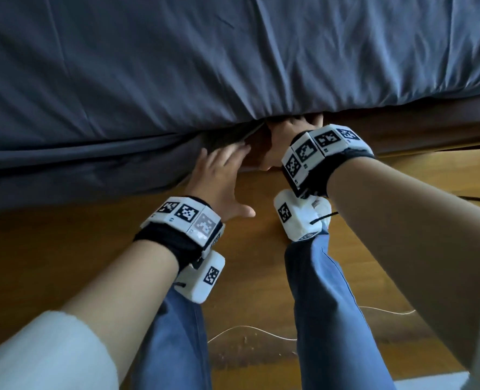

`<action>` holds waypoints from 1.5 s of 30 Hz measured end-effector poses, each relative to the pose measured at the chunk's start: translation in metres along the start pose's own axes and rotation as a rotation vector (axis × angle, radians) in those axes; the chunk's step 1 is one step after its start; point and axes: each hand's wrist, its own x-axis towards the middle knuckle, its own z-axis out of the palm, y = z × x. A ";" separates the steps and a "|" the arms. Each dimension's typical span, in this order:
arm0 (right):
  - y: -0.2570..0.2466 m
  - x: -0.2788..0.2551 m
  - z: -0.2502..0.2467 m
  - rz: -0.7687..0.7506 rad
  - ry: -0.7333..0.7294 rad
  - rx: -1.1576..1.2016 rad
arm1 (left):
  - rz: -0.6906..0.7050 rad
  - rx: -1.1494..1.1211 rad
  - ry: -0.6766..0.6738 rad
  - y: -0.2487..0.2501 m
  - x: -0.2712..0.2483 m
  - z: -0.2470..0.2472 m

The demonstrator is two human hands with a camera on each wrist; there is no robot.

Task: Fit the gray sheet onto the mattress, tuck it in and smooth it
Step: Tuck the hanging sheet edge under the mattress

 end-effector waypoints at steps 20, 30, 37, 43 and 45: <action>-0.003 -0.016 0.001 -0.270 0.064 0.166 | -0.154 -0.137 -0.134 -0.013 0.041 -0.036; -0.027 0.009 -0.002 -0.067 -0.026 0.105 | -0.157 -0.141 0.033 -0.044 -0.013 -0.030; -0.019 -0.010 0.015 -0.178 0.053 0.186 | -0.232 -0.005 0.006 -0.044 0.012 -0.030; -0.020 -0.034 0.028 -0.260 0.047 0.239 | -0.250 -0.187 -0.075 -0.056 0.029 -0.039; -0.030 -0.034 0.026 -0.310 0.051 0.195 | -0.224 -0.207 -0.048 -0.058 0.026 -0.039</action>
